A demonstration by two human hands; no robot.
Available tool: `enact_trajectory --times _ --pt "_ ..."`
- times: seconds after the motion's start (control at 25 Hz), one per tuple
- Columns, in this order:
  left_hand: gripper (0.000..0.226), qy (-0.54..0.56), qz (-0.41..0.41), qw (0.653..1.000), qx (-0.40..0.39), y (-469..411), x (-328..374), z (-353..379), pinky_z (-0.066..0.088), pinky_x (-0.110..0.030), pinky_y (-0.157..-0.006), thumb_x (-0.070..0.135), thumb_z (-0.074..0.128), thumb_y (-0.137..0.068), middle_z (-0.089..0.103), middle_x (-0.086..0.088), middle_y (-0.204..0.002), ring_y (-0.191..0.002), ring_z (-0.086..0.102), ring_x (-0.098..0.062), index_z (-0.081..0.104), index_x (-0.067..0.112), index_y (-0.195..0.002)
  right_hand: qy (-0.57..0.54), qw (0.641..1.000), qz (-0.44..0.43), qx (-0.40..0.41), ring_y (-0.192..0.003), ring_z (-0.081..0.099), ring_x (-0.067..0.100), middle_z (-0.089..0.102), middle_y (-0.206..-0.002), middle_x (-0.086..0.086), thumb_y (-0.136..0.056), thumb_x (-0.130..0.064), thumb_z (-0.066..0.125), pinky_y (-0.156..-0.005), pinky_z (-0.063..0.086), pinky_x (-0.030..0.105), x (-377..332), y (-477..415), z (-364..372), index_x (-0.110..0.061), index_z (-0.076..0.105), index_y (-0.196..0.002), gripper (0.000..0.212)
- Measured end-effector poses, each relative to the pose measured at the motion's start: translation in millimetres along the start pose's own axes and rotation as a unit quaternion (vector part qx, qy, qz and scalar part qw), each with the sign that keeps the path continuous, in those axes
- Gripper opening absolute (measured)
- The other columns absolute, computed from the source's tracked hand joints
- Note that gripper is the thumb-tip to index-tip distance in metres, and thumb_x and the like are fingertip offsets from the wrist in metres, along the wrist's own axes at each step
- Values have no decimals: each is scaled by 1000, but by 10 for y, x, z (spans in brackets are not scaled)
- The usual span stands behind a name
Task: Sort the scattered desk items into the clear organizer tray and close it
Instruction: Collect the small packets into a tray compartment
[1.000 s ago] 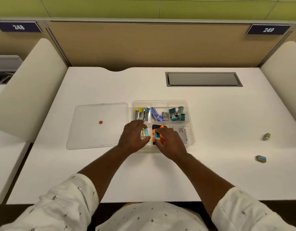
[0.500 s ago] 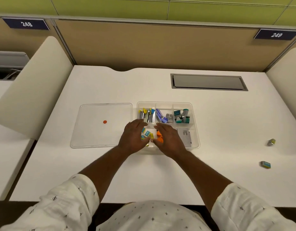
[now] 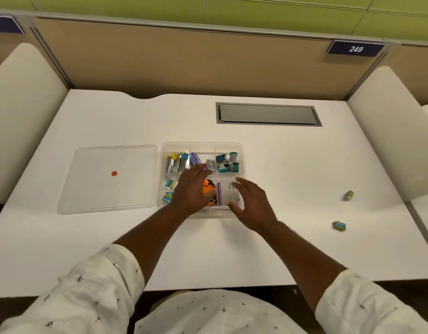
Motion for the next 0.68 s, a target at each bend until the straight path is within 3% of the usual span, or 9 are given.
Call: enact_trajectory --times 0.16,0.36,0.68 --pt "54 3 30 1000 3 -88 728 385 29 -40 -116 44 66 -84 47 -1 -147 -139 37 -20 54 24 -133 2 1000 9 14 -139 40 18 44 -152 -1 -91 -57 56 -114 34 38 672 244 -276 -23 48 -141 61" --pt "53 11 74 997 -22 -153 1602 947 20 -37 -119 47 63 -87 43 5 -151 -145 29 -13 53 26 -135 -7 999 21 32 -138 41 18 45 -150 -1 -91 -59 53 -113 34 38 1417 488 -584 -22 51 -139 60" --pt "52 21 71 994 -79 -126 2452 1759 29 -40 -117 43 63 -86 41 5 -152 -143 33 -13 54 25 -134 -6 999 42 23 -138 40 16 44 -151 -3 -93 -52 56 -112 35 39 2572 894 -849 -23 50 -139 55"
Point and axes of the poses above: each hand's wrist, its own y-axis away from the middle knuckle, its own z-axis out of the palm, x = y × z, the point moved 5 cm from there along -y, towards the middle knuckle
